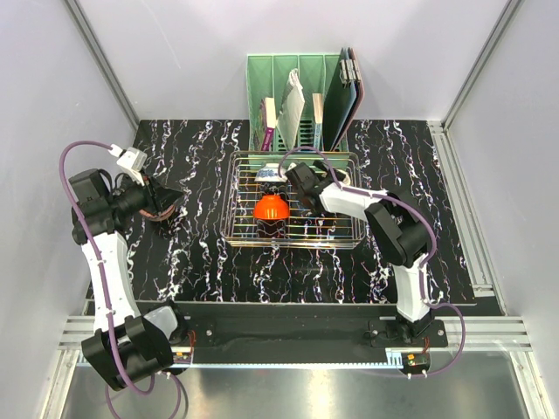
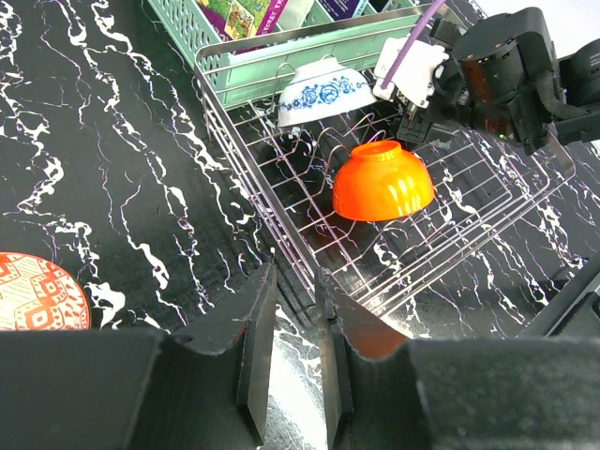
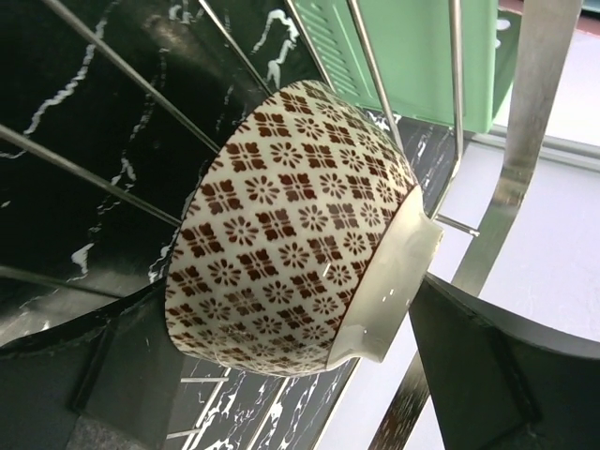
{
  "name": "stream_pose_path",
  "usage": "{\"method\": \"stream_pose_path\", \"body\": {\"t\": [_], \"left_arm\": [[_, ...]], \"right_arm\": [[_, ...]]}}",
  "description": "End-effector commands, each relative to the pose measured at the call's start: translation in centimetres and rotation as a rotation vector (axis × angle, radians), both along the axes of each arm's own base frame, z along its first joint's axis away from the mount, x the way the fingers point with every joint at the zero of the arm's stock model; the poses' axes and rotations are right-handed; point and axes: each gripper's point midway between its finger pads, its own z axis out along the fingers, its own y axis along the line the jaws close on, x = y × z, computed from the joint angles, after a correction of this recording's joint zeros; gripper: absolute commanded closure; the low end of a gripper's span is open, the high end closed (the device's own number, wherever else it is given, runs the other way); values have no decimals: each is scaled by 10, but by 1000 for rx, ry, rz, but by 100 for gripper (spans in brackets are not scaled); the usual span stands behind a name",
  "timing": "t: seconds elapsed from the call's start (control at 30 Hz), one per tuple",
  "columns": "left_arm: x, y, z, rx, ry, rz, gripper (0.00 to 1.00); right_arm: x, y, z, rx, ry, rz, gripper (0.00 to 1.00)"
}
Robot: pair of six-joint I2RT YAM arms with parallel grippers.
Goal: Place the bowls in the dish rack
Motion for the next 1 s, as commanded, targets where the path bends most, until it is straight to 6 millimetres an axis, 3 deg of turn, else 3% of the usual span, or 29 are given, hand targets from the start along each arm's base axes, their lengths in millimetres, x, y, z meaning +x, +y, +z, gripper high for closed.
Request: {"method": "stream_pose_path", "body": {"t": [0.0,0.3,0.83,0.97], "left_arm": [[0,-2,17,13,-63,-30,74],[0,0,17,15,-62,-20,73],[-3,1,22,18,-72,-17,73],[-3,4,22,28,-71,-5,73]], "right_arm": [[-32,14,-24,34,192,111,0],[-39,22,-12,97,216,152,0],[-68,46,-30,247,389,247,0],[-66,48,-24,269,380,253,0]]}}
